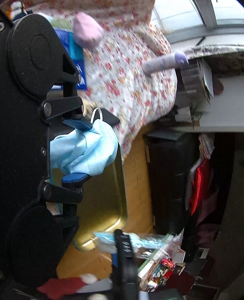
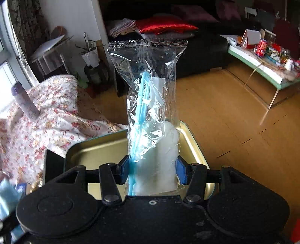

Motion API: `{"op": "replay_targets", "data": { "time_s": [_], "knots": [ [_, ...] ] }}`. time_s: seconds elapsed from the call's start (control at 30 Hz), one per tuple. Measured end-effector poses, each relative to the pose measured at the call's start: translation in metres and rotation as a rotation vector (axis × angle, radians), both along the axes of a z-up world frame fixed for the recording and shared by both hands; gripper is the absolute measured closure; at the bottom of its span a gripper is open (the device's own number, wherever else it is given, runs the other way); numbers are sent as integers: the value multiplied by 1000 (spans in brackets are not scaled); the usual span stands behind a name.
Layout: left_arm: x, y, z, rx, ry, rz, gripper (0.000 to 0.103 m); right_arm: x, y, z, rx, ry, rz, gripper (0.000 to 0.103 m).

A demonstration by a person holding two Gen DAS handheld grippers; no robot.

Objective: Organize soft objects
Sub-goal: 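Lower the bagged brush and blue mask into the tray and open both grippers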

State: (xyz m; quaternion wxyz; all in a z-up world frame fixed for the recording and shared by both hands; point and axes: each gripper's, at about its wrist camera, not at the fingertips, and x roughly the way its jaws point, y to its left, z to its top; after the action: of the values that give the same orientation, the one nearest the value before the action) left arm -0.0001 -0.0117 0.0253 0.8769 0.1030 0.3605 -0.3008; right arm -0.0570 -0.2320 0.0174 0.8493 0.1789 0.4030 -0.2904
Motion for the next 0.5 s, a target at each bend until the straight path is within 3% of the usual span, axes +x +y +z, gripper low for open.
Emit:
{"op": "replay_targets", "data": {
  "time_s": [0.13, 0.3, 0.37, 0.5],
  "knots": [
    [14, -27, -5, -14, 37, -17, 56, 2, 11, 1, -52, 30, 8, 52],
    [22, -51, -8, -18, 54, -25, 54, -2, 7, 6, -35, 24, -11, 52],
    [23, -56, -10, -7, 54, -23, 50, -2, 4, 5, -26, 21, -23, 51],
    [21, -61, -14, 8, 42, -1, 31, 2, 1, 0, -6, 26, -32, 51]
  ]
}}
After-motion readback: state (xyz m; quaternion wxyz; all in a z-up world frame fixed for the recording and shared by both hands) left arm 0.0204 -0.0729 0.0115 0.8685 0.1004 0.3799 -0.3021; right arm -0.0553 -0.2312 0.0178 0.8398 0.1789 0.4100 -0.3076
